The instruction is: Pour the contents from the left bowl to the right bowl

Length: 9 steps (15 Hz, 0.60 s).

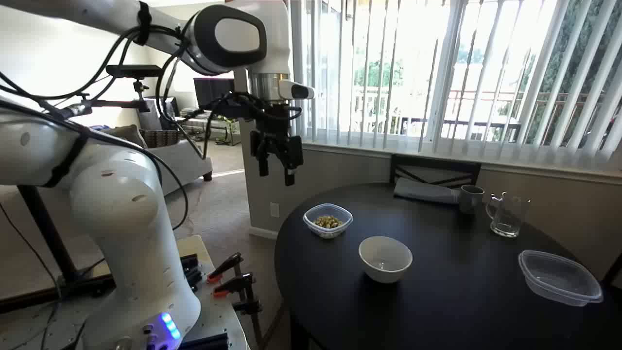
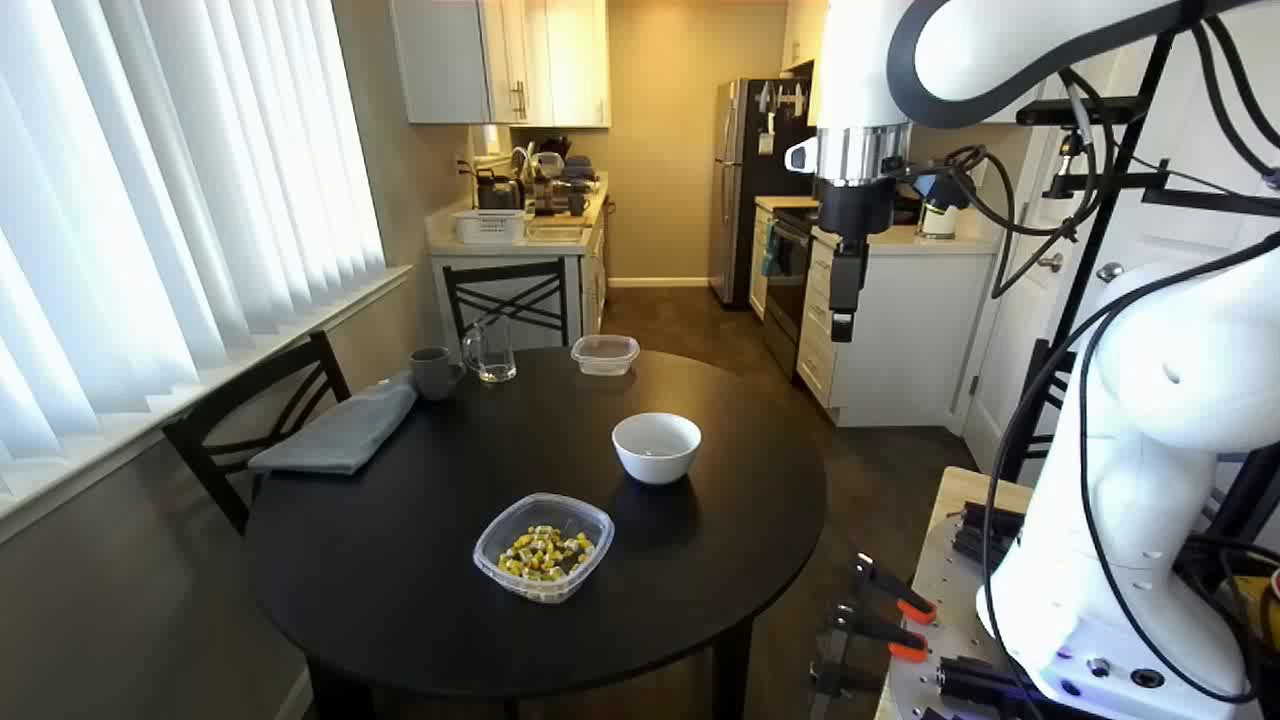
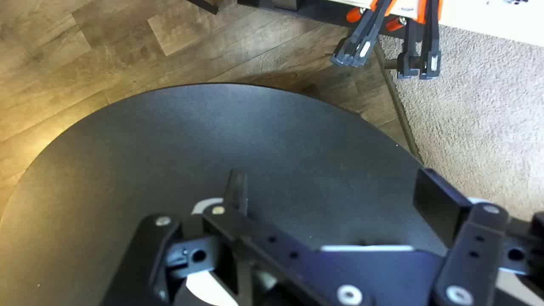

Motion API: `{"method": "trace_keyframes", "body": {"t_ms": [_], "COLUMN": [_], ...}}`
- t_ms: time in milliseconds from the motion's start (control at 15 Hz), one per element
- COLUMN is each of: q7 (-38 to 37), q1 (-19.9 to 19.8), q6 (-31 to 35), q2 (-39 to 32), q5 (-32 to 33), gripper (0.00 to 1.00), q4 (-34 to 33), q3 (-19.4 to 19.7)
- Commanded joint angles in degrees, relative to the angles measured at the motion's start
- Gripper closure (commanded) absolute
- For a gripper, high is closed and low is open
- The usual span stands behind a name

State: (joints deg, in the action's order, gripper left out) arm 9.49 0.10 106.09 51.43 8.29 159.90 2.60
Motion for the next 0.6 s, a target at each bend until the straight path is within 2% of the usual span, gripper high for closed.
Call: {"method": "trace_keyframes", "body": {"t_ms": [0,533], "q7": [-0.2,-0.1], "q1": [0.2,0.2], "q6": [-0.2,-0.2], "q2": [-0.1,-0.2], "q5": [0.1,0.1], "gripper": [0.0,0.0], "q4": [0.4,1.0], "q3": [0.2,0.2]}}
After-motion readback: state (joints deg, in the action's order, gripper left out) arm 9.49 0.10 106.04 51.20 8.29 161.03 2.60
